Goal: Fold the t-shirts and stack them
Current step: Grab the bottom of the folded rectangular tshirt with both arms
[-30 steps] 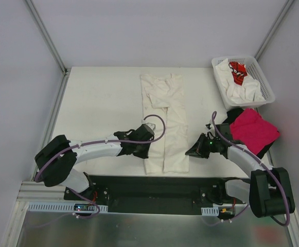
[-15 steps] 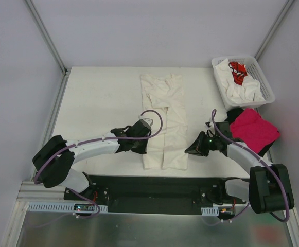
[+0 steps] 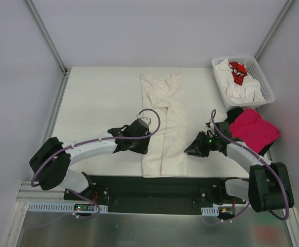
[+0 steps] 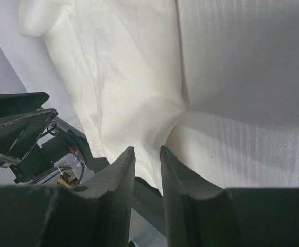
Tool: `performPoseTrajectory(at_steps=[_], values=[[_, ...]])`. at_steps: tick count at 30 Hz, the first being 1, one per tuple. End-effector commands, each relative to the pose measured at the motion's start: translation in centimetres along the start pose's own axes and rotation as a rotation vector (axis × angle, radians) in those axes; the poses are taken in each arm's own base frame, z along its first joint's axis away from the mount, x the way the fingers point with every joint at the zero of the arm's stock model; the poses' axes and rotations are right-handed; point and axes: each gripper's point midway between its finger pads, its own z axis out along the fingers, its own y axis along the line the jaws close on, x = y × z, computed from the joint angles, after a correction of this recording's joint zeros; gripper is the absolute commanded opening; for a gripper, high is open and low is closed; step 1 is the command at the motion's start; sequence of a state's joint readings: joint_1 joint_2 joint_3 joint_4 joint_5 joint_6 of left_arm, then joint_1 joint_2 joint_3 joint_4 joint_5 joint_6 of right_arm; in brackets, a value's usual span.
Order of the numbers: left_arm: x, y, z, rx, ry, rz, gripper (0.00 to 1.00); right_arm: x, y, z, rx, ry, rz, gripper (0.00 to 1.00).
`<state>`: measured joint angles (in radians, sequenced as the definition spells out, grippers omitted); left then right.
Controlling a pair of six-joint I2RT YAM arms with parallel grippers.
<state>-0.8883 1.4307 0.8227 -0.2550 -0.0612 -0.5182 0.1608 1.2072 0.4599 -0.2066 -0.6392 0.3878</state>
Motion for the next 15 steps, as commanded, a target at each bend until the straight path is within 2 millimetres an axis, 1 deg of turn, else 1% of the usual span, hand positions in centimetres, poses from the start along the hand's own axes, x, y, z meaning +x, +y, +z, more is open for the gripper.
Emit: performPoseTrajectory(at_steps=[1,3,8,11,15], values=[[0.4,0.2,-1.5,0.026,-0.010,-0.011,0.45,0.0,-0.4,-0.4,0.029,-0.025,-0.036,0.29],[1.1,0.4,-2.1,0.026,-0.003,-0.017,0.45,0.3,-0.9,-0.6,0.052,-0.026,-0.036,0.30],[2.6,0.7,-3.6,0.049,0.015,-0.051,0.45,1.6,-1.9,-1.0,0.074,-0.024,-0.037,0.30],[3.5,0.9,-4.2,0.057,0.024,-0.065,0.45,2.4,-2.3,-1.5,0.078,-0.034,-0.034,0.30],[5.1,1.3,-4.3,0.049,0.054,-0.070,0.46,3.1,-2.8,-1.8,0.081,-0.051,-0.040,0.30]])
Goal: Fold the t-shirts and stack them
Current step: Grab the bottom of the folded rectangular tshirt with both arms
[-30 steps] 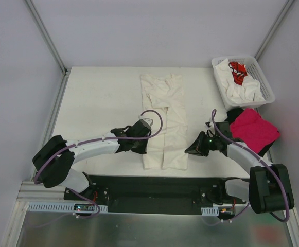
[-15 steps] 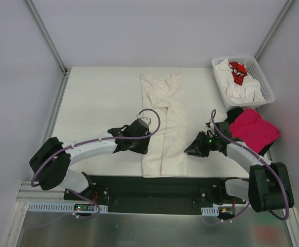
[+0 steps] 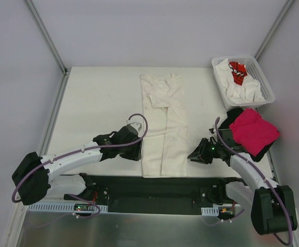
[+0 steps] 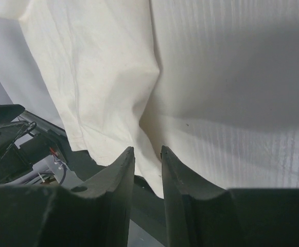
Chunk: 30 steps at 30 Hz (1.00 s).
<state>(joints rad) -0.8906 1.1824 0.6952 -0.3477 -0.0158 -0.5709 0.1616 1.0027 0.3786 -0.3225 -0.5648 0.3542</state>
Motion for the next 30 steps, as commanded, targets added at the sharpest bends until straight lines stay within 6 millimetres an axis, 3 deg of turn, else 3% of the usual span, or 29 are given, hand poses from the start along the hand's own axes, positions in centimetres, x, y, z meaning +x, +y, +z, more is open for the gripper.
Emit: performPoseTrajectory(at_steps=[1,10,30], values=[[2.3,0.4,-0.4,-0.007,0.057,-0.015,0.46,1.1,-0.8,-0.4,0.017,-0.007,-0.004,0.30],[5.5,-0.7,0.4,0.060,0.187,0.103,0.45,2.7,-1.6,0.4,0.005,0.073,-0.049,0.33],[6.3,-4.0,2.1,0.111,0.263,0.145,0.42,5.6,-0.9,0.6,0.003,0.155,-0.054,0.33]])
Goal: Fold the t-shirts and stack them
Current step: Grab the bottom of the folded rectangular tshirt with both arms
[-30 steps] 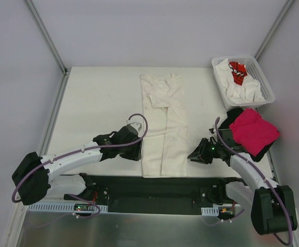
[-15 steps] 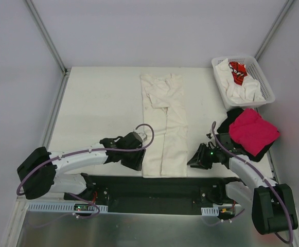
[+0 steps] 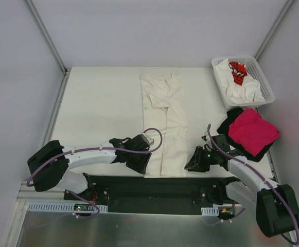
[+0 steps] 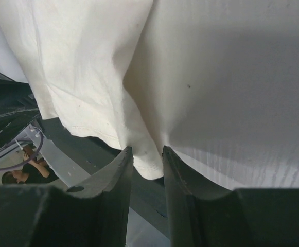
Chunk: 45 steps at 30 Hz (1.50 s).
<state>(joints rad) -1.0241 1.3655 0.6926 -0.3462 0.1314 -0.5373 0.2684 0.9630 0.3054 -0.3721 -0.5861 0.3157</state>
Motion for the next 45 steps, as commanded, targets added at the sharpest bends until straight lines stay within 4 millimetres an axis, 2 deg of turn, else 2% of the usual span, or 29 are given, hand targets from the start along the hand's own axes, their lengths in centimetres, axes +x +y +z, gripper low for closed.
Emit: performPoseTrajectory(at_steps=[1,9,24,31,36,45], values=[[-0.8,-1.7,0.0,0.047,-0.016,0.013,0.42,1.0,0.5,0.3,-0.011,0.023,0.009,0.33],[-0.2,-1.9,0.0,0.054,-0.017,-0.003,0.41,1.5,0.6,0.7,-0.004,0.035,0.012,0.33],[-0.1,-1.5,-2.8,0.060,-0.102,-0.067,0.41,2.0,1.3,1.4,-0.007,0.051,0.004,0.33],[0.2,-0.8,-1.3,0.016,-0.074,-0.084,0.39,1.7,1.7,1.4,-0.009,0.048,-0.003,0.33],[-0.1,-1.1,-0.4,0.026,-0.071,-0.080,0.39,1.6,1.6,1.4,-0.004,0.048,-0.009,0.33],[-1.1,-1.7,0.0,0.031,-0.073,-0.055,0.39,1.6,1.6,1.6,0.002,0.061,-0.004,0.33]])
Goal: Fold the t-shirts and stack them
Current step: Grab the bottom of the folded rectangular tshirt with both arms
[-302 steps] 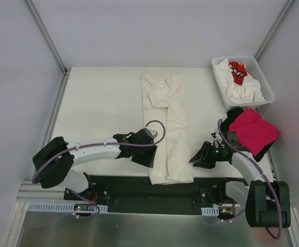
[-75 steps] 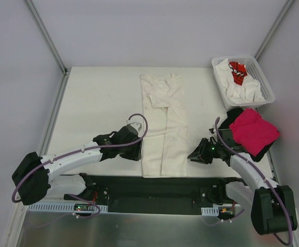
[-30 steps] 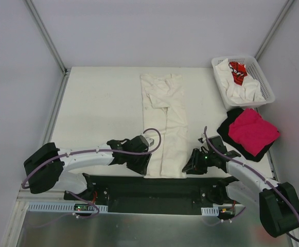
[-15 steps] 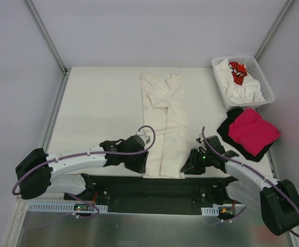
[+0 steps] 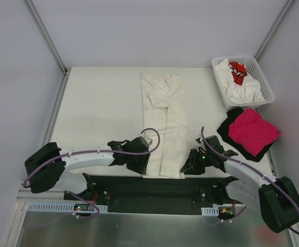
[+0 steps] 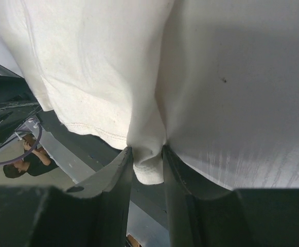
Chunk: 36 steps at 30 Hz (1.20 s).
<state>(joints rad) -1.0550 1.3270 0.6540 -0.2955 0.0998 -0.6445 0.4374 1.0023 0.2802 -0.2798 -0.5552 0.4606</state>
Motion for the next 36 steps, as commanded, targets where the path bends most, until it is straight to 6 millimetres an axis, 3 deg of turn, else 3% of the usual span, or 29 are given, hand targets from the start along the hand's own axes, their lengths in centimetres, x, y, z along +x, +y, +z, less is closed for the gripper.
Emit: performPoseTrajectory(at_steps=[1,23,36], values=[[-1.1,-1.1,0.1,0.021,-0.022,0.018,0.39,-0.7,0.7,0.0,-0.008,-0.014,-0.007,0.33],[-1.6,-1.8,2.0,0.021,0.025,0.059,0.37,-1.1,0.8,0.5,0.004,0.005,-0.003,0.31],[-1.3,-0.7,2.0,-0.017,0.008,0.049,0.34,-1.2,0.7,0.5,0.005,-0.003,-0.003,0.01]])
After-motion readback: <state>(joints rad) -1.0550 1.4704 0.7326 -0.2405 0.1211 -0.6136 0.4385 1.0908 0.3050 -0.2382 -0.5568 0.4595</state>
